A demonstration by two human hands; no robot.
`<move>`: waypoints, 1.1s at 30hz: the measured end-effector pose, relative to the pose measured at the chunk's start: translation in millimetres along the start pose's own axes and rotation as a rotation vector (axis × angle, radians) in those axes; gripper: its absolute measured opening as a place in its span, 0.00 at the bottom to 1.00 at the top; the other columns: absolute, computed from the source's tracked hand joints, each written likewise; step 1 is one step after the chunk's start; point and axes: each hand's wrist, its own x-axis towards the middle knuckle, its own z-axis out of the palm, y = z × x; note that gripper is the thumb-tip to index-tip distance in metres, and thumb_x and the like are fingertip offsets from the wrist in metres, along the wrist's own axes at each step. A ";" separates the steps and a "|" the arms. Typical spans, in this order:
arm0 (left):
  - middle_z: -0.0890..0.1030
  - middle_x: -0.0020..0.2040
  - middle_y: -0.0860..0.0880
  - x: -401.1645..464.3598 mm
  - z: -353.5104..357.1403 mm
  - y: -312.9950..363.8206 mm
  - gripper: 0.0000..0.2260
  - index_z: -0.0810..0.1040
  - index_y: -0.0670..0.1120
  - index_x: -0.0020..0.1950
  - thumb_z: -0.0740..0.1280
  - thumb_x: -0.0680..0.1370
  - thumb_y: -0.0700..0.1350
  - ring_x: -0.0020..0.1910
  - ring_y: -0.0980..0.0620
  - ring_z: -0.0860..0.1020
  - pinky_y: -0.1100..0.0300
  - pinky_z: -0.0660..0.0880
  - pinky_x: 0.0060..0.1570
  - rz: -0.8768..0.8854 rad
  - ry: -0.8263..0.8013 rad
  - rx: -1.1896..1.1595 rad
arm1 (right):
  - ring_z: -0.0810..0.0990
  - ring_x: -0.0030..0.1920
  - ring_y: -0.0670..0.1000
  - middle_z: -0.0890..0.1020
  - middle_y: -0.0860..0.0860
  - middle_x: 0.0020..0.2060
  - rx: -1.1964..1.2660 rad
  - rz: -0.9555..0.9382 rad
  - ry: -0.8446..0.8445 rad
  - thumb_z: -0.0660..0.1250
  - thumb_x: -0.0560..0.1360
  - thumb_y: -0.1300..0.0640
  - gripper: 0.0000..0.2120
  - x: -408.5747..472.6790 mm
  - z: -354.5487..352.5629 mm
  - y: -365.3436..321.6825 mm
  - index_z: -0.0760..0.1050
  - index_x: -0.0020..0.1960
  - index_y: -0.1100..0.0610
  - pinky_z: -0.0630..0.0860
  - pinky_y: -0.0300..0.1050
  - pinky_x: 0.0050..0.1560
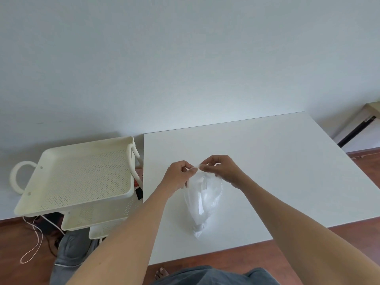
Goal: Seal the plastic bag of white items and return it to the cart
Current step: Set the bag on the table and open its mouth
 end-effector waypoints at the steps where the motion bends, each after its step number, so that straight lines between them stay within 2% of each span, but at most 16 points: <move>1: 0.76 0.31 0.51 1.2 0.1 0.0 0.08 0.80 0.43 0.48 0.72 0.79 0.48 0.25 0.55 0.76 0.61 0.72 0.29 -0.012 0.030 0.006 | 0.73 0.33 0.47 0.78 0.50 0.36 0.001 0.056 -0.031 0.79 0.73 0.49 0.13 -0.1 -1.9 1.0 0.86 0.50 0.58 0.71 0.36 0.35; 3: 0.75 0.34 0.52 2.4 0.1 -1.7 0.09 0.78 0.43 0.45 0.71 0.79 0.48 0.30 0.52 0.77 0.59 0.73 0.34 -0.024 0.084 0.009 | 0.75 0.35 0.48 0.79 0.50 0.36 0.025 0.185 -0.123 0.79 0.73 0.47 0.18 -1.1 -5.7 4.8 0.86 0.52 0.61 0.74 0.39 0.40; 5: 0.76 0.38 0.51 3.1 -0.1 -3.0 0.10 0.79 0.42 0.45 0.71 0.78 0.48 0.36 0.51 0.75 0.57 0.74 0.40 -0.031 0.112 0.010 | 0.77 0.39 0.49 0.80 0.52 0.38 0.106 0.230 -0.168 0.79 0.73 0.49 0.17 -0.8 -7.9 9.1 0.86 0.52 0.62 0.76 0.42 0.45; 7: 0.79 0.41 0.50 2.9 0.7 -1.6 0.11 0.80 0.41 0.48 0.73 0.77 0.49 0.38 0.52 0.77 0.59 0.75 0.40 -0.036 0.097 -0.036 | 0.77 0.37 0.48 0.82 0.51 0.38 0.175 0.199 -0.145 0.80 0.72 0.53 0.13 0.2 -8.2 9.8 0.85 0.49 0.62 0.75 0.40 0.41; 10: 0.81 0.42 0.50 1.4 2.2 6.7 0.11 0.81 0.43 0.52 0.75 0.76 0.49 0.31 0.57 0.80 0.66 0.74 0.30 -0.001 0.036 -0.107 | 0.73 0.29 0.43 0.81 0.46 0.32 0.140 0.133 -0.058 0.81 0.71 0.56 0.08 3.0 -7.5 4.7 0.84 0.44 0.59 0.69 0.37 0.32; 12: 0.79 0.40 0.50 2.7 2.6 9.6 0.10 0.81 0.45 0.54 0.75 0.77 0.48 0.28 0.56 0.79 0.66 0.73 0.29 0.021 0.003 -0.111 | 0.71 0.28 0.43 0.83 0.46 0.34 0.112 0.093 -0.021 0.81 0.71 0.56 0.07 5.7 -7.6 2.2 0.85 0.42 0.57 0.66 0.36 0.31; 14: 0.79 0.38 0.50 5.1 3.0 10.2 0.08 0.82 0.46 0.54 0.73 0.78 0.48 0.28 0.55 0.79 0.64 0.74 0.31 0.042 -0.008 -0.072 | 0.72 0.28 0.41 0.84 0.49 0.37 0.081 0.045 -0.006 0.81 0.71 0.56 0.06 7.2 -7.2 -0.2 0.85 0.43 0.57 0.66 0.33 0.31; 16: 0.80 0.37 0.49 7.6 3.2 9.4 0.07 0.82 0.46 0.52 0.72 0.79 0.48 0.28 0.56 0.78 0.62 0.75 0.36 0.055 0.019 -0.013 | 0.72 0.27 0.39 0.81 0.48 0.35 0.057 0.015 0.017 0.81 0.71 0.55 0.09 8.3 -4.9 -2.3 0.85 0.46 0.59 0.67 0.30 0.30; 20: 0.80 0.39 0.49 10.8 2.4 7.9 0.06 0.79 0.45 0.51 0.68 0.80 0.48 0.32 0.53 0.79 0.58 0.76 0.39 0.032 0.134 0.053 | 0.72 0.30 0.45 0.78 0.45 0.30 0.045 0.095 -0.039 0.79 0.73 0.51 0.15 9.9 -4.5 -1.4 0.84 0.51 0.61 0.69 0.38 0.34; 22: 0.79 0.41 0.50 10.8 1.2 5.7 0.06 0.79 0.46 0.51 0.67 0.80 0.48 0.36 0.53 0.77 0.61 0.74 0.39 0.032 0.160 0.068 | 0.73 0.30 0.46 0.78 0.46 0.30 0.023 0.139 -0.079 0.79 0.73 0.50 0.17 9.3 -6.1 0.4 0.83 0.51 0.63 0.70 0.39 0.35; 24: 0.79 0.46 0.50 9.5 -0.4 4.8 0.07 0.79 0.45 0.51 0.69 0.79 0.48 0.40 0.54 0.77 0.65 0.72 0.39 0.066 0.158 0.072 | 0.72 0.30 0.47 0.79 0.48 0.32 0.026 0.133 -0.072 0.80 0.73 0.53 0.15 8.5 -7.0 1.0 0.83 0.48 0.64 0.70 0.39 0.35; 26: 0.80 0.48 0.50 9.0 -2.3 5.5 0.08 0.79 0.46 0.51 0.71 0.78 0.49 0.43 0.54 0.78 0.64 0.74 0.42 0.095 0.114 0.034 | 0.71 0.31 0.47 0.81 0.52 0.38 0.049 0.104 -0.049 0.80 0.72 0.55 0.10 8.3 -6.5 0.2 0.83 0.45 0.60 0.69 0.40 0.35; 29: 0.80 0.44 0.49 10.9 -5.8 8.6 0.08 0.81 0.47 0.54 0.73 0.77 0.48 0.41 0.51 0.78 0.55 0.78 0.47 0.091 -0.005 0.013 | 0.71 0.32 0.46 0.81 0.54 0.40 0.055 0.060 -0.013 0.81 0.71 0.55 0.07 10.2 -4.4 -0.4 0.84 0.42 0.55 0.67 0.39 0.36; 31: 0.81 0.41 0.48 13.1 -8.1 8.5 0.07 0.83 0.46 0.52 0.74 0.78 0.48 0.37 0.52 0.79 0.58 0.78 0.43 0.097 -0.023 0.048 | 0.72 0.36 0.47 0.82 0.54 0.41 0.032 0.037 0.010 0.81 0.71 0.54 0.07 11.8 -3.3 -0.6 0.85 0.42 0.55 0.67 0.39 0.38; 33: 0.82 0.38 0.51 14.2 -8.9 8.6 0.06 0.82 0.46 0.48 0.73 0.78 0.48 0.32 0.54 0.81 0.65 0.76 0.36 0.095 0.013 0.061 | 0.72 0.34 0.47 0.80 0.52 0.37 0.018 0.042 0.003 0.81 0.71 0.51 0.10 13.4 -3.7 -1.2 0.85 0.43 0.56 0.68 0.38 0.36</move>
